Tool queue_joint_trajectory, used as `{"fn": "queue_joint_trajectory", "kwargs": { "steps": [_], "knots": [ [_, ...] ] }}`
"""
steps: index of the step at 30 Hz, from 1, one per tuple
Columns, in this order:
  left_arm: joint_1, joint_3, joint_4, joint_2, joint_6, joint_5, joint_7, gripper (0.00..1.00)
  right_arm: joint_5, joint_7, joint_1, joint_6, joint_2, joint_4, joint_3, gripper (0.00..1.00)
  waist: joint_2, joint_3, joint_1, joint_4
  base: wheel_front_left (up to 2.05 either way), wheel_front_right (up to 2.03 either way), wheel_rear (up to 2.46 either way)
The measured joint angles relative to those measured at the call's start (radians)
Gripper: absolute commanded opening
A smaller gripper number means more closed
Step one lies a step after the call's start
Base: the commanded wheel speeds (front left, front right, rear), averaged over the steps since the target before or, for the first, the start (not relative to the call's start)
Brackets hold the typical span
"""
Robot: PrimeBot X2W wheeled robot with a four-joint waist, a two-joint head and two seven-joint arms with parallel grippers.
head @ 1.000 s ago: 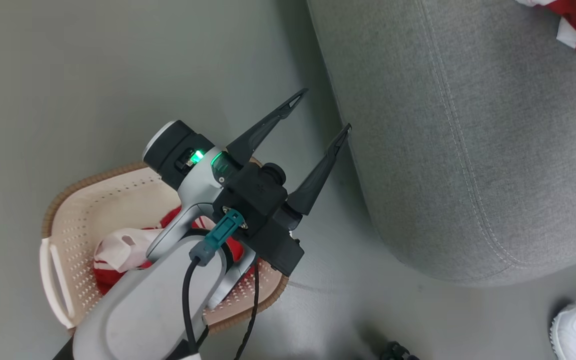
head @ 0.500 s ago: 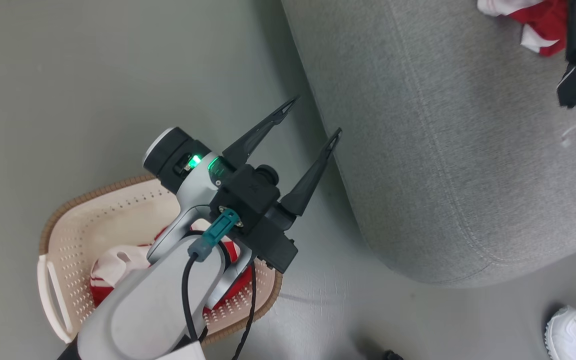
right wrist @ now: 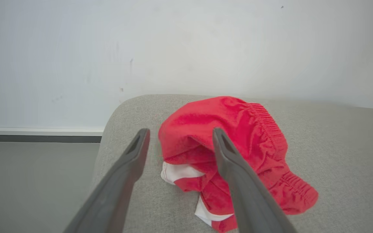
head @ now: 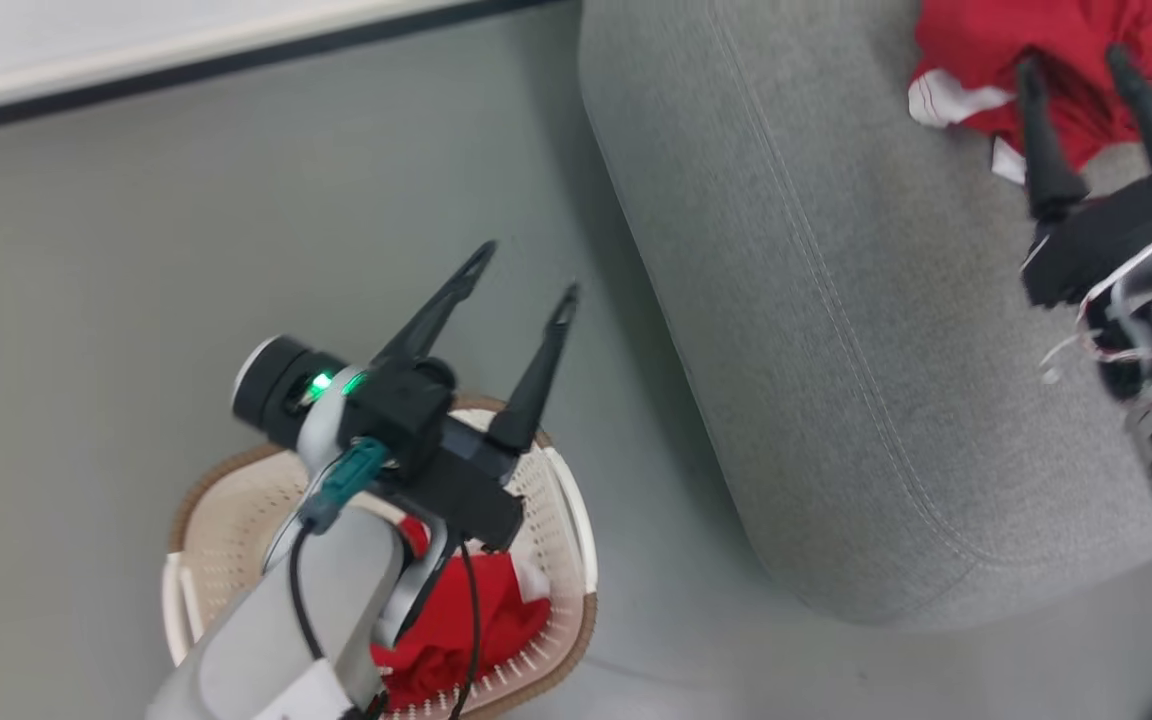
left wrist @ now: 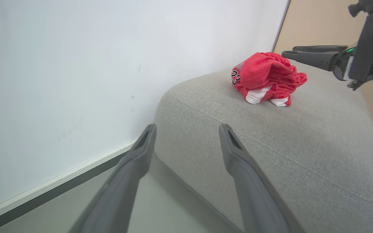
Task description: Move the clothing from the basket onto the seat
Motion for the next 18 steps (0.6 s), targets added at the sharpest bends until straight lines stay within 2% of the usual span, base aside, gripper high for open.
{"fn": "queue_joint_trajectory", "kwargs": {
  "steps": [5, 13, 18],
  "knots": [
    [0.053, 0.049, 0.037, 0.002, 0.023, -0.037, -0.017, 1.00, 0.009, -0.002, 0.098, 0.000, 0.038, -0.061, 0.003, 1.00, -0.0001, -0.063, 0.0000, 0.037, 0.00, 0.00, 0.00],
    [0.157, 0.128, 0.076, 0.015, 0.051, -0.086, -0.035, 1.00, 0.008, -0.002, 0.262, 0.000, 0.051, -0.181, 0.005, 1.00, -0.0001, -0.166, -0.0001, 0.107, 0.00, 0.00, 0.00],
    [0.228, 0.173, 0.091, 0.034, 0.063, -0.102, -0.035, 1.00, 0.004, -0.002, 0.346, -0.028, 0.076, -0.243, 0.004, 1.00, -0.0001, -0.221, -0.0001, 0.140, 0.00, 0.00, 0.00]
  ]
}}
